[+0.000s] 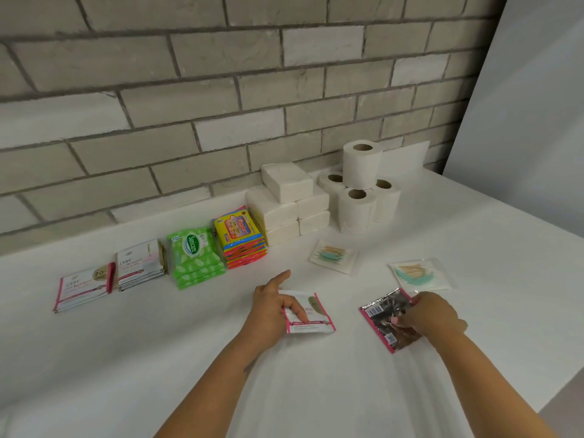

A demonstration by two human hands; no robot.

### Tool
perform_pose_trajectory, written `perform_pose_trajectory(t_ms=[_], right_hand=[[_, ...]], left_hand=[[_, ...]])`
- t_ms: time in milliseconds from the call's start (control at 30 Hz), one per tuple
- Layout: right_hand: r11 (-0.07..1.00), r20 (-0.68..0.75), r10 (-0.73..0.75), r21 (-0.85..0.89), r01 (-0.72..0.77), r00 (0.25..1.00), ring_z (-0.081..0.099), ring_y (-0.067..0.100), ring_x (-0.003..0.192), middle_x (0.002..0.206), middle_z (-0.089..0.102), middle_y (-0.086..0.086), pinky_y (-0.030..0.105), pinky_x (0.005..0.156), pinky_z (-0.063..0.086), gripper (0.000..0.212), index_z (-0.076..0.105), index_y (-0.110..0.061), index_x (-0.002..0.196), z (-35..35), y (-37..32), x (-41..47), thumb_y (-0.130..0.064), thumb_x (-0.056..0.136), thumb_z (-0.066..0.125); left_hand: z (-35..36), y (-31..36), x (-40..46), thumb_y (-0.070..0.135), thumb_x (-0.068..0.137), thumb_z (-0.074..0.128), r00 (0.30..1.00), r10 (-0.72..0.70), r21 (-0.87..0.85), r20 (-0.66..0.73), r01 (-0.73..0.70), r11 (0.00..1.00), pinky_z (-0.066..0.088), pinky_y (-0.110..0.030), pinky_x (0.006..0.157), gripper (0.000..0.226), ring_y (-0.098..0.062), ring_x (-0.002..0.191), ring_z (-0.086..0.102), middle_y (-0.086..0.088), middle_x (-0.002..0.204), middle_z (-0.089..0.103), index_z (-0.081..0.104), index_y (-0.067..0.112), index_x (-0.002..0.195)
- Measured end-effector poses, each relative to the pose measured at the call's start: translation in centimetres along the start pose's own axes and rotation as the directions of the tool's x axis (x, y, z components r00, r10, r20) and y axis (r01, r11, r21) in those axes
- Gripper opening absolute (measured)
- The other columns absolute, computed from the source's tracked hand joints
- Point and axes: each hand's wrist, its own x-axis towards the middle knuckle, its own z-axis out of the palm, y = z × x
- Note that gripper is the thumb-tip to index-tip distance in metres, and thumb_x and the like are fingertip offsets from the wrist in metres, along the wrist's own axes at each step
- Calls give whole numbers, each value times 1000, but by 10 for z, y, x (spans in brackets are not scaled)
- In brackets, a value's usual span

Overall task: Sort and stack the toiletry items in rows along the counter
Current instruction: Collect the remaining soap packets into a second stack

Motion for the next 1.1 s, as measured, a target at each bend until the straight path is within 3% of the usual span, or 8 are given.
perform_pose_trajectory(t_ms=[133,233,333,467,667,733,867,1100], right_hand=[[967,-6,-115,230,113,993,62,26,79,79,65,5,30,69,44,20,60,-12,82,0,5,-2,-20,72,75],[884,37,-140,454,108,990,61,28,71,75,65,10,33,67,45,17,65,-4,83,-5,3,-7,-6,70,76],[753,134,-183,656,51,974,58,24,61,75,64,12,25,54,45,16,65,-3,86,-15,-6,-19,4,74,72],[594,178,-279,804,24,944,58,20,62,73,63,9,24,53,43,16,66,-9,90,-19,-18,-36,3,80,67],[475,65,-450,862,177,890,59,9,76,85,67,0,17,65,45,16,69,-16,87,-4,-44,-51,-1,82,65],[435,24,-536,865,252,844,60,9,89,97,66,-2,8,70,45,23,71,-14,84,3,-51,-56,8,81,62],[424,-18,-623,833,357,782,52,-2,104,122,53,1,9,75,48,43,72,-7,70,19,-56,-57,28,74,47],[441,-25,-714,761,477,700,43,9,121,93,62,-6,13,93,42,59,70,-15,56,39,-62,-58,33,73,41]], left_hand=[[-7,-7,-6,-13,78,55,997,48,74,56,-52,996,29,-20,103,32,-19,130,40,-6,143,40,74,10,92],[-3,-13,-5,-15,80,53,999,-38,-65,2,38,997,39,-15,98,34,-19,129,43,-3,145,38,74,12,82],[-1,-18,-4,-21,81,47,989,-148,-308,-11,137,941,47,-7,77,45,-14,103,59,-6,132,54,71,17,76],[-1,-16,-3,-15,85,43,957,-289,-590,42,257,766,55,-19,68,36,-17,74,65,-15,97,68,71,9,83],[1,-18,-3,-14,79,59,952,-307,-583,11,255,771,44,-16,52,34,-14,65,58,-7,87,67,69,18,87],[0,-16,-3,-15,82,54,946,-324,-619,32,273,737,46,-17,52,34,-16,67,60,-9,88,67,69,15,91],[-2,-13,0,-14,87,45,939,-334,-663,88,305,683,54,-24,58,35,-19,70,64,-13,95,67,65,10,102],[-1,-10,1,1,93,52,941,-309,-723,141,311,617,57,-33,68,21,-23,79,66,-14,99,68,60,10,110]])
